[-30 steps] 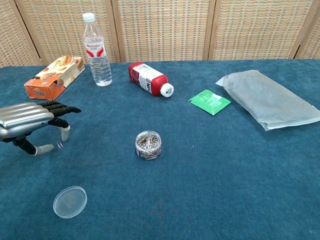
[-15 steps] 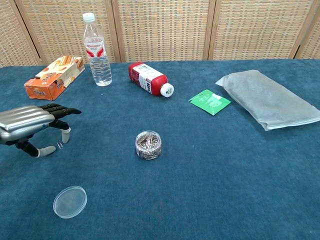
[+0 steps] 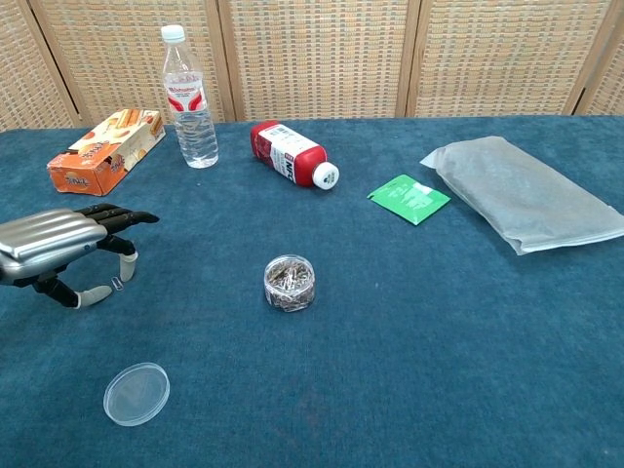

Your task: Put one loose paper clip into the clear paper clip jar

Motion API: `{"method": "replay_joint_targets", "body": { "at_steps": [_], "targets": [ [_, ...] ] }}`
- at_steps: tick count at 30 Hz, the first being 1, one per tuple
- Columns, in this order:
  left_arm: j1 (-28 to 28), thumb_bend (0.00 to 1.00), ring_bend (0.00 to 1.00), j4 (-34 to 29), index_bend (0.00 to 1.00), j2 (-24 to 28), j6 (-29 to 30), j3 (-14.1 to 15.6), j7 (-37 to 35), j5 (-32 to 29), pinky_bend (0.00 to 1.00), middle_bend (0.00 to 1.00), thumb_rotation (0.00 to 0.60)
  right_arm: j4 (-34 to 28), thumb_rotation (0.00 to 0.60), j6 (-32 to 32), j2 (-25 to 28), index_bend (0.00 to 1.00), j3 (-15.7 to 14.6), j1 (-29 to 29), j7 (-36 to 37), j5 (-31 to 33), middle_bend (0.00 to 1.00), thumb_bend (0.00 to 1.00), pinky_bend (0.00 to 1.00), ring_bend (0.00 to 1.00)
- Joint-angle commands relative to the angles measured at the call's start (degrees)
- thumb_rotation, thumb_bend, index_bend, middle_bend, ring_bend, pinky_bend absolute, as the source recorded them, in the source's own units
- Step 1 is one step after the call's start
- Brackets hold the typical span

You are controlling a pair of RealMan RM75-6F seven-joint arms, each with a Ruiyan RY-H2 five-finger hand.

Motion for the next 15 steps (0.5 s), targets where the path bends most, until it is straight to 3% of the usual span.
{"method": "replay_joint_targets", "body": {
  "at_steps": [1,10,15],
  "targets": [
    [0.2,0.41,0.00,0.5,0.67,-0.3,0.2,0.2,-0.2,-0.1,0.00,0.00,0.600,0.0,0.600,-0.1,0.0,0.00,0.0,0.0,0.1,-0.1,0.00,0.00,0.00,0.00],
    [0.7,0.40,0.00,1.0,0.80,-0.6,1.3,0.1,-1.2,-0.6,0.00,0.00,0.600,0.0,0.600,0.0,0.1,0.00,-0.2,0.1,0.6,-0.5,0.00,0.00,0.00,0.00],
    [1.2,0.40,0.00,2.3,0.81,-1.3,2.8,-0.1,-2.1,-0.7,0.00,0.00,0.600,0.1,0.600,0.1,0.1,0.00,-0.3,0.1,0.6,-0.8,0.00,0.00,0.00,0.00]
  ]
}}
